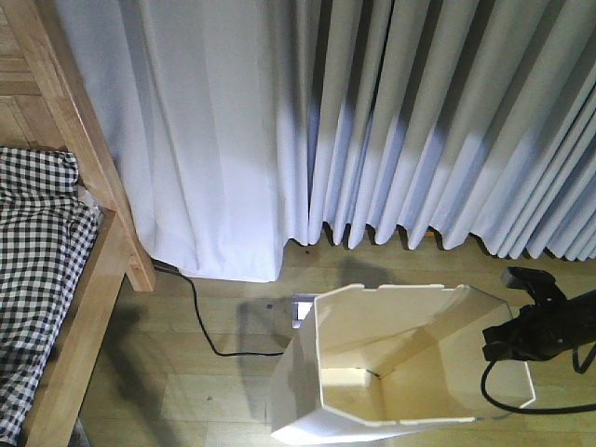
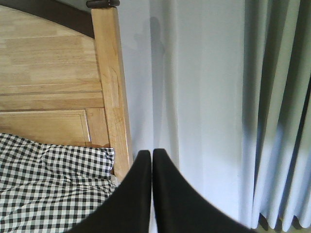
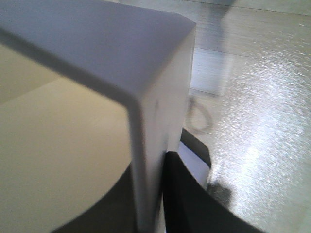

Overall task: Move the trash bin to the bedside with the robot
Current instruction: 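Lower the bin onto the floor near the bedside with the right gripper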

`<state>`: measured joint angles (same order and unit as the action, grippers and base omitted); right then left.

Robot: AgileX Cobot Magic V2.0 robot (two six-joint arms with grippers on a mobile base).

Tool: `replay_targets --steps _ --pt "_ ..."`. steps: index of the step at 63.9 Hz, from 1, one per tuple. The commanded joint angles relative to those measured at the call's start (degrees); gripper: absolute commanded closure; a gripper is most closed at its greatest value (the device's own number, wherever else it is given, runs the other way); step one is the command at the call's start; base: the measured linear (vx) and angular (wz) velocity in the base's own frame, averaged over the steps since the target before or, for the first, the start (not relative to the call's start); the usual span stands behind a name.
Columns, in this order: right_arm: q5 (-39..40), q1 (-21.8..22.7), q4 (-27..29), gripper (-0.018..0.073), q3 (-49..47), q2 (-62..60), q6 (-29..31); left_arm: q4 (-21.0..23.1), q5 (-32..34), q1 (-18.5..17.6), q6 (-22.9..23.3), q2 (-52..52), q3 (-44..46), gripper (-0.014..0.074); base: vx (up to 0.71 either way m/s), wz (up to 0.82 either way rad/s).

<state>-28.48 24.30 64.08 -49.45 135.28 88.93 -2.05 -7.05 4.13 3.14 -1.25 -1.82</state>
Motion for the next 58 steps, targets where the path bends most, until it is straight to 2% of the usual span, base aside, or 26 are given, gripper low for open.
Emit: replay_targets --steps 1,11,28,41,58 --pt "-5.6 -0.8 1.6 0.0564 -2.3 -3.4 -1.9 0.1 4.2 -0.2 0.3 -0.3 1.4 0.0603 0.00 0.00" --pt "-1.5 -2.1 -2.7 0.0564 -6.1 -2.3 -3.8 0.1 4.2 -0.2 0.3 -0.3 1.4 0.0603 0.00 0.00" --pt "-0.4 -5.4 -9.9 0.0564 -18.0 7.8 -15.9 0.1 4.2 -0.2 0.3 -0.3 1.4 0.0603 0.00 0.00" --pt "-0.9 -6.5 -12.8 0.0564 -28.5 17.6 -22.9 0.1 4.2 -0.2 0.3 -0.3 1.4 0.0603 0.00 0.00" --pt "-3.2 -8.8 -15.8 0.0562 -41.5 29.4 -28.2 0.1 4.2 -0.2 0.3 -0.3 1.4 0.0603 0.00 0.00"
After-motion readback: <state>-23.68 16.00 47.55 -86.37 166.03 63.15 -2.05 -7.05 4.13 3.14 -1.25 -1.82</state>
